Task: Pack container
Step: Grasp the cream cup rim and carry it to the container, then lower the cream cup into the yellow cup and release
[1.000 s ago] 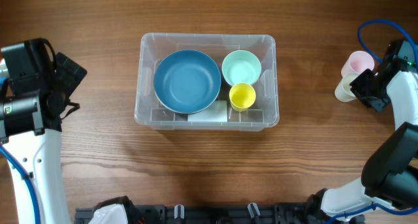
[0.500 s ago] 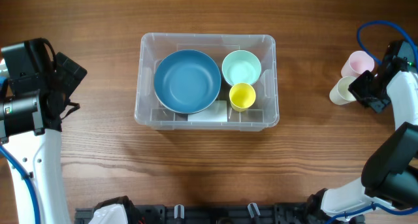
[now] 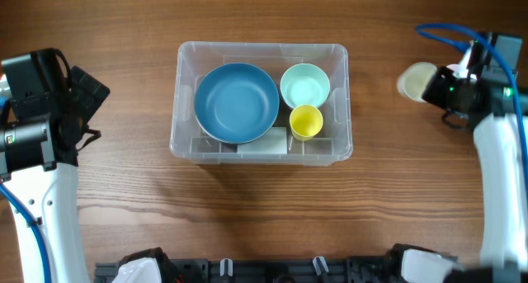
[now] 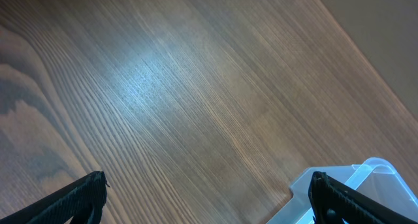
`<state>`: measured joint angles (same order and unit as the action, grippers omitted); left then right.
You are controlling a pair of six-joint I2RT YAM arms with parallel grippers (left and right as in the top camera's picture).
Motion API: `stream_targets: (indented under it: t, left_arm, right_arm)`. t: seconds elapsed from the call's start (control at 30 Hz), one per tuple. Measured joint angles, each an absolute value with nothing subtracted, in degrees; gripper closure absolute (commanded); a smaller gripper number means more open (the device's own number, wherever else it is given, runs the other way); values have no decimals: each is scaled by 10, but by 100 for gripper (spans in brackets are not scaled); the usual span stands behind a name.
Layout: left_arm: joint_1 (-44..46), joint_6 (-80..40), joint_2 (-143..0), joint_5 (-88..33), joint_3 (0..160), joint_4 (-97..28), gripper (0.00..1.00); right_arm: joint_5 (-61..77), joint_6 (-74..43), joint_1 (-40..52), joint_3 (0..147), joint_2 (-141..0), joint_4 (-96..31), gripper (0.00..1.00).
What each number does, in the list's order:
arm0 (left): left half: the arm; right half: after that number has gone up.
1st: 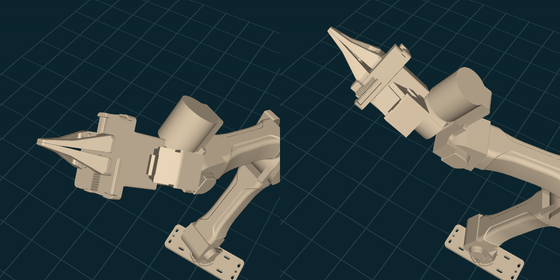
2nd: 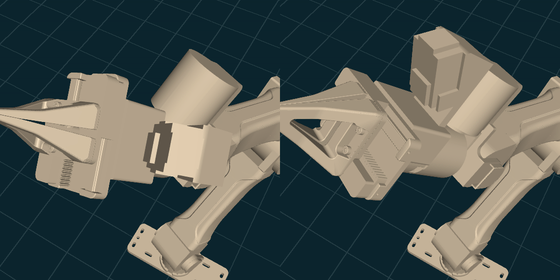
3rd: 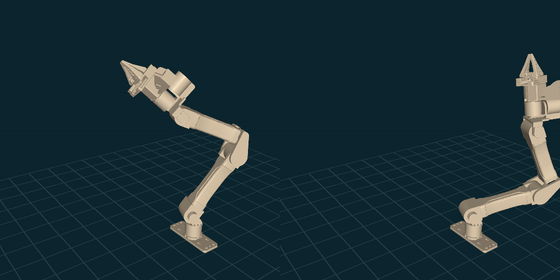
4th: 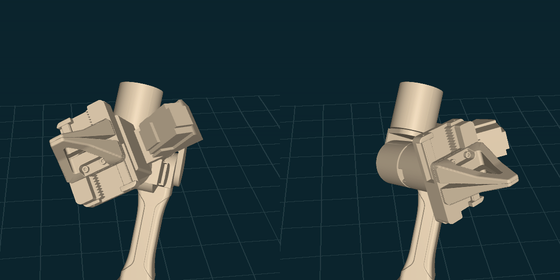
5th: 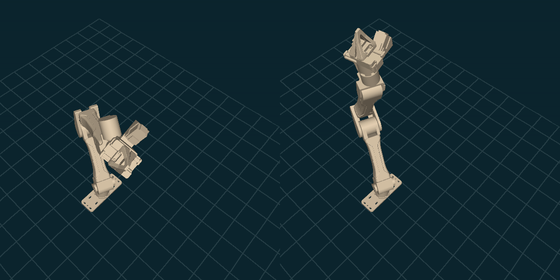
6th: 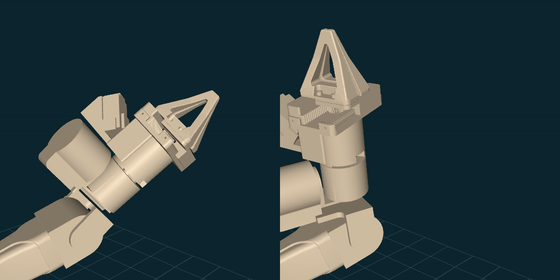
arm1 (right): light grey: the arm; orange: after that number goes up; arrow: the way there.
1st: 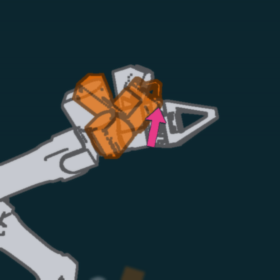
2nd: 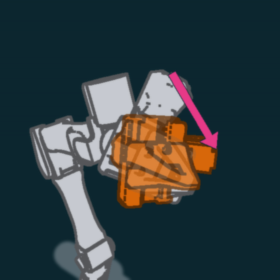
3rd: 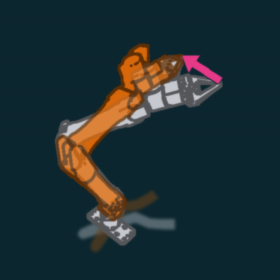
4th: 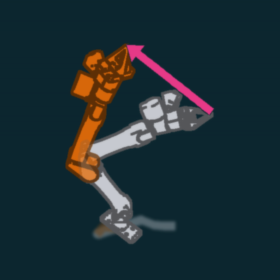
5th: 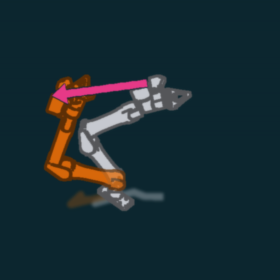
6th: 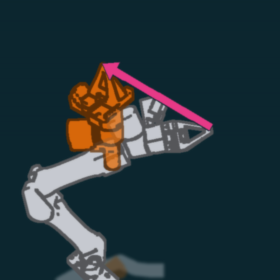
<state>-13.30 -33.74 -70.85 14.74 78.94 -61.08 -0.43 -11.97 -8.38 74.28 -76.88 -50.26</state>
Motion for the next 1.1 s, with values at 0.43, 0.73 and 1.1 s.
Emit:
stream_targets:
  t: [0.43, 0.73, 1.1]
  left_arm:
    - [-133, -337, -708, 147, 789, -611, 0]
    - [-133, -337, -708, 147, 789, -611, 0]
    - [-133, -337, -708, 147, 789, -611, 0]
  right_arm:
    - [12, -71, 157, 756, -706, -535, 96]
    - [13, -70, 238, 756, -825, -534, 96]
    - [13, -72, 240, 756, -894, -532, 96]
